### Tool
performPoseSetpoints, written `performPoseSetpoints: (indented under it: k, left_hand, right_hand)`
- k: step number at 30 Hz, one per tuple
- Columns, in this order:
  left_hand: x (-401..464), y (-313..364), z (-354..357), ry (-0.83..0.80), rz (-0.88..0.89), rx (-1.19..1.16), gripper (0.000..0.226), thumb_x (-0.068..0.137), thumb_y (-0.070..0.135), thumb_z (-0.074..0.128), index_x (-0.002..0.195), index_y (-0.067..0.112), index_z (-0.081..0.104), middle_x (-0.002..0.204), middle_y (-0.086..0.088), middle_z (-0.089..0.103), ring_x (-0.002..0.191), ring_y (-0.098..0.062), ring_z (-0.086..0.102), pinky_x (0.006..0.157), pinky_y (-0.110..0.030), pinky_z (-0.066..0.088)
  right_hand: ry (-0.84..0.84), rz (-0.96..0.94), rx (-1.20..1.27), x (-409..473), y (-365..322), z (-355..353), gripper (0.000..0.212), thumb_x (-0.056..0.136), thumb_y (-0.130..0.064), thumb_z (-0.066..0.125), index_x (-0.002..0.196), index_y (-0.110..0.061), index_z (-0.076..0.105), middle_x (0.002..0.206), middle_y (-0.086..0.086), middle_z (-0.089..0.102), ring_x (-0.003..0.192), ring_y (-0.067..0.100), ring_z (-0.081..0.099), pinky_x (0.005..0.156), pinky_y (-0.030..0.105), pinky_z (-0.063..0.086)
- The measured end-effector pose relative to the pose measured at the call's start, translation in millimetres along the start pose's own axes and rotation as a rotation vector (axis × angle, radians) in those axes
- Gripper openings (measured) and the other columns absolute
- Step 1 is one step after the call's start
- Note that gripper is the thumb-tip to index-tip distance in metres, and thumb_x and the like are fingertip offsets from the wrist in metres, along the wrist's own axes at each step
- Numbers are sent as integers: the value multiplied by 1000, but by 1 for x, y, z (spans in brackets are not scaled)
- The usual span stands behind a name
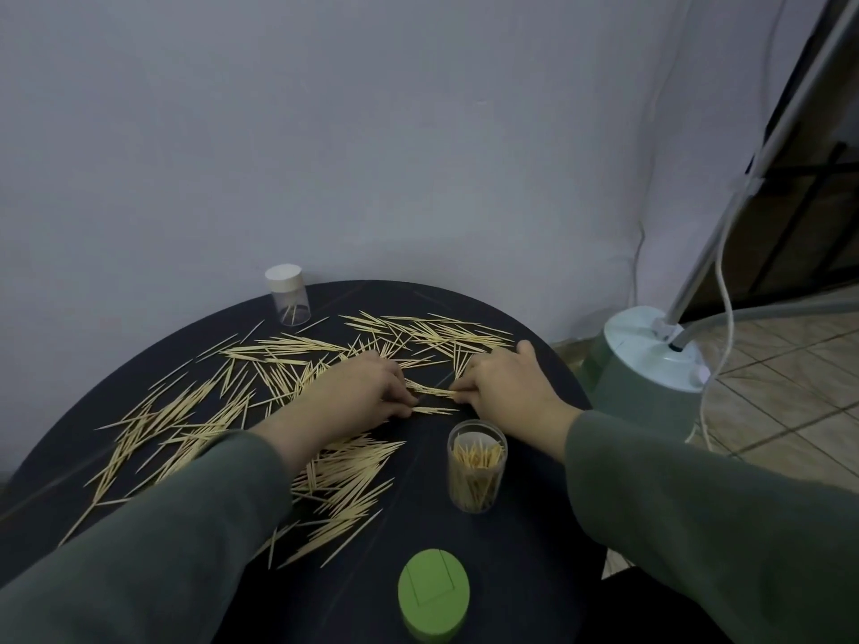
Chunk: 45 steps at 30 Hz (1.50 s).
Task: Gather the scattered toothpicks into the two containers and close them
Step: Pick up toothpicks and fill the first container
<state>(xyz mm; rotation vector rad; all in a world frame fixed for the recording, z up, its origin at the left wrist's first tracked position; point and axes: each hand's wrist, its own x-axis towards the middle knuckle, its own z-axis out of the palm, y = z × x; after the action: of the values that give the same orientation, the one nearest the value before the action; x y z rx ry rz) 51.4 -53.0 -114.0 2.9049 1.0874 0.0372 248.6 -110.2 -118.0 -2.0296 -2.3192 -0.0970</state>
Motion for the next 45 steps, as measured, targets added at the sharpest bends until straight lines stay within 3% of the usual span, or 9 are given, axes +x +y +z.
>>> performPoseSetpoints:
  k: [12,19,29,37,42,45]
  left_hand:
    - [-5,13,15,142,24,140,25,100,33,47,122,25,56,121,7,55,110,-10,48,98,-30,44]
    - [-4,13,19,206,-2,128,18,99,30,50,116,27,55,117,10,55,104,-7,47,94,-24,44]
    - [-5,18,17,197,-15,108,19,100,33,47,116,27,54,115,9,56,105,-8,48,94,-27,45]
    - [-7,18,13,169,-43,100,21,101,31,46,120,26,54,118,8,58,108,-8,48,96,-25,42]
    - [-8,24,9,188,-157,-54,14,99,33,48,108,27,56,106,8,57,100,-8,50,89,-24,44]
    - [-5,31,2,213,-278,-214,9,96,31,53,104,27,57,99,9,55,86,-5,52,75,-21,44]
  right_hand:
    - [37,-72,-42,-6,-3,-5,27,101,-38,44,113,-32,68,112,-5,60,107,18,52,98,46,29]
    - [91,-42,79,-10,1,-8,25,98,-38,51,115,-33,69,113,-8,63,109,15,53,102,44,27]
    - [74,-53,102,-14,3,-8,23,95,-44,54,108,-35,71,107,-12,68,106,14,51,96,40,25]
    - [122,-38,151,-13,3,-8,26,94,-42,56,115,-34,70,113,-12,66,111,13,49,94,38,25]
    - [152,-15,247,-15,2,-12,20,94,-39,58,109,-33,71,103,-14,65,102,9,52,96,38,26]
    - [185,36,409,-15,1,-16,13,93,-40,60,100,-36,70,96,-16,65,97,8,52,99,38,25]
